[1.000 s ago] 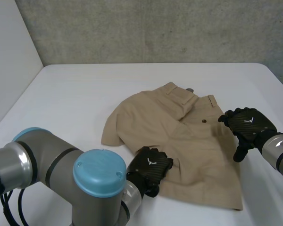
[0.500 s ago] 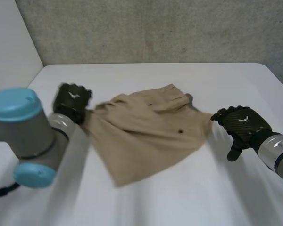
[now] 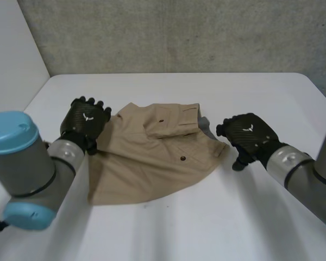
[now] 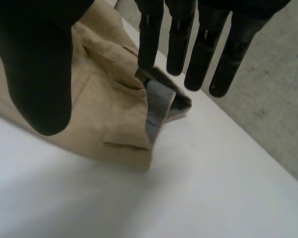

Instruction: Fold the shorts.

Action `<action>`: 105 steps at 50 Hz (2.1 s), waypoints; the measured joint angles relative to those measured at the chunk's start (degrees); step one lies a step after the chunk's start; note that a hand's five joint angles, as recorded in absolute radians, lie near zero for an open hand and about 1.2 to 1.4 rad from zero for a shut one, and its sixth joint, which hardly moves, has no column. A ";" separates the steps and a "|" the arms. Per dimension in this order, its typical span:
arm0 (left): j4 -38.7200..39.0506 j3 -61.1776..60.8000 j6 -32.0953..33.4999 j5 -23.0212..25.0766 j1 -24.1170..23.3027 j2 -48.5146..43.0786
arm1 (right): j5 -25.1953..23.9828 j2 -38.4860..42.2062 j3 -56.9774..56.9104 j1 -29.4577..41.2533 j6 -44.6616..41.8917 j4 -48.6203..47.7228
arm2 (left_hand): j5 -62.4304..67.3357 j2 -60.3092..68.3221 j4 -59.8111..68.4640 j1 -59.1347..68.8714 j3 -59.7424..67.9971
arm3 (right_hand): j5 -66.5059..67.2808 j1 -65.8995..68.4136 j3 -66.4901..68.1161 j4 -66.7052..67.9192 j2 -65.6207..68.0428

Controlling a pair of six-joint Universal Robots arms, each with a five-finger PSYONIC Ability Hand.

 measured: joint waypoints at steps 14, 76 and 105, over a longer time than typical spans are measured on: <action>-18.29 -9.43 -24.14 -2.88 -2.42 12.54 | -2.42 14.20 -15.35 0.79 -9.43 3.38 | 4.61 3.79 3.94 3.98 3.31 | 7.47 6.51 8.01 7.91 7.99; -10.88 -8.65 -28.22 -2.87 -1.44 1.64 | -3.33 23.45 -28.00 0.98 -13.88 7.84 | 47.88 49.50 49.95 46.65 48.92 | 37.64 27.88 39.07 39.77 38.98; -15.66 -12.88 -28.38 -2.74 -2.20 7.39 | 1.66 9.53 -15.73 2.58 -6.61 8.27 | 18.45 18.20 18.32 18.82 18.05 | 37.99 28.67 39.07 39.78 38.98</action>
